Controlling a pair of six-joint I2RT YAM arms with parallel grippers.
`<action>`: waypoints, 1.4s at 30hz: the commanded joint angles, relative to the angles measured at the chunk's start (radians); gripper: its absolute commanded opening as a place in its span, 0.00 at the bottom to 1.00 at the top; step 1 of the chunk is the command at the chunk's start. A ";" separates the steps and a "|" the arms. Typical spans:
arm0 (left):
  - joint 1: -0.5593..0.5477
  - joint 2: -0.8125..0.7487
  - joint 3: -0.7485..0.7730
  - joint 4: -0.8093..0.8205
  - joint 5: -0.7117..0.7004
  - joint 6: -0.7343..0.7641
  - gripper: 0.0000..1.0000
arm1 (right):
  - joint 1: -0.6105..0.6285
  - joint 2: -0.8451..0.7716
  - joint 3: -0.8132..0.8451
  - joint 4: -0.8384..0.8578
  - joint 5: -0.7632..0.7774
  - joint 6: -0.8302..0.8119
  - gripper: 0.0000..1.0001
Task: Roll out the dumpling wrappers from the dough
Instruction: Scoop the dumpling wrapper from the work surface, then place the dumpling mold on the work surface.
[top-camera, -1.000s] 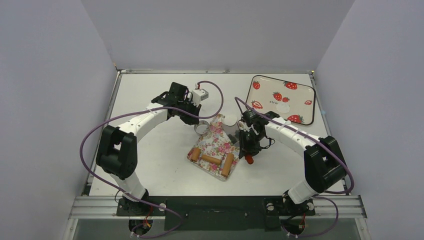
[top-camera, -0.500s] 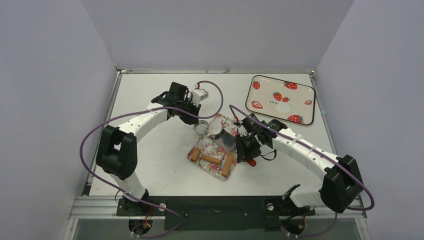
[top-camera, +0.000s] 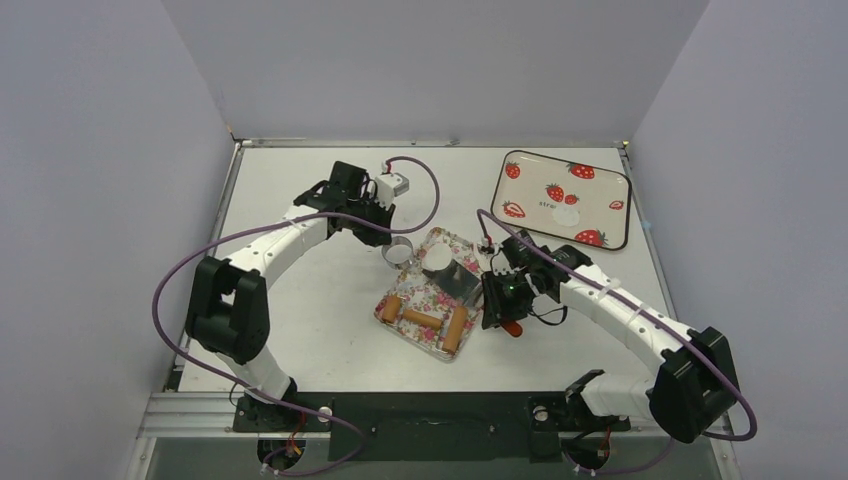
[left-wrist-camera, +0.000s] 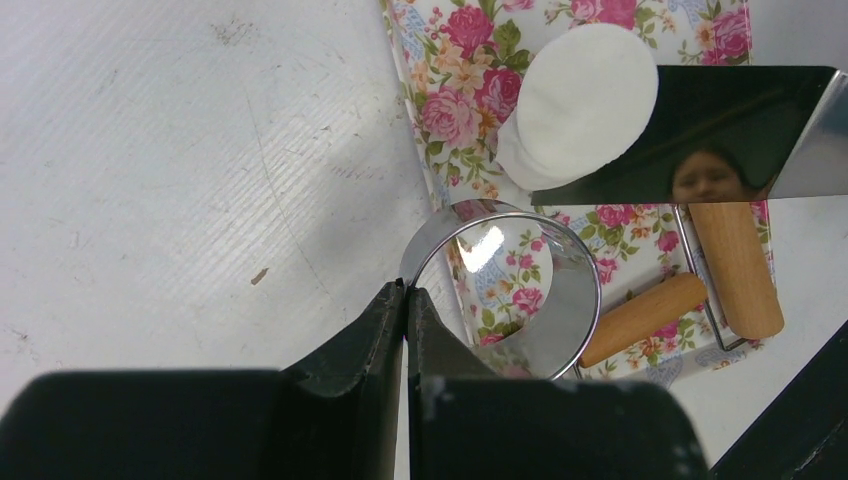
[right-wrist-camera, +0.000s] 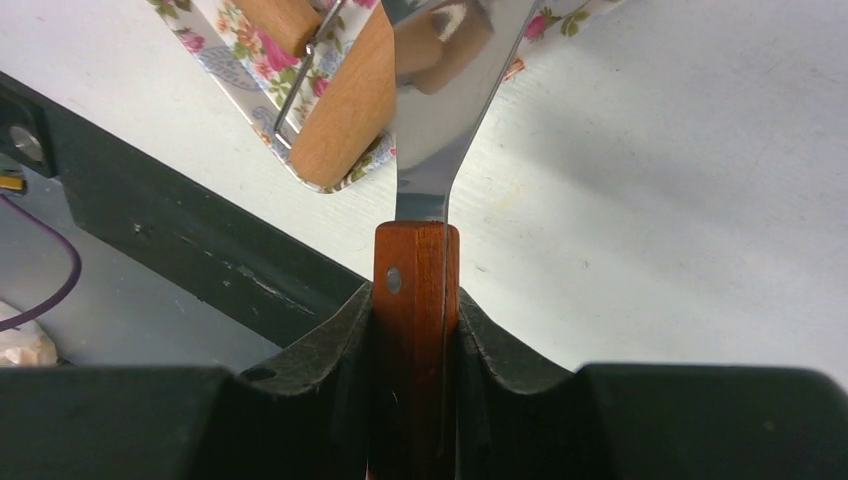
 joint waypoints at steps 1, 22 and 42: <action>0.009 -0.049 -0.004 -0.006 0.015 -0.021 0.00 | -0.018 -0.088 0.008 0.056 -0.073 -0.032 0.00; -0.101 -0.052 -0.128 0.223 -0.132 -0.069 0.00 | -0.025 0.003 -0.063 0.073 -0.147 0.006 0.00; -0.041 -0.120 -0.268 0.271 -0.065 -0.216 0.00 | -0.047 0.022 -0.074 0.089 -0.160 0.019 0.00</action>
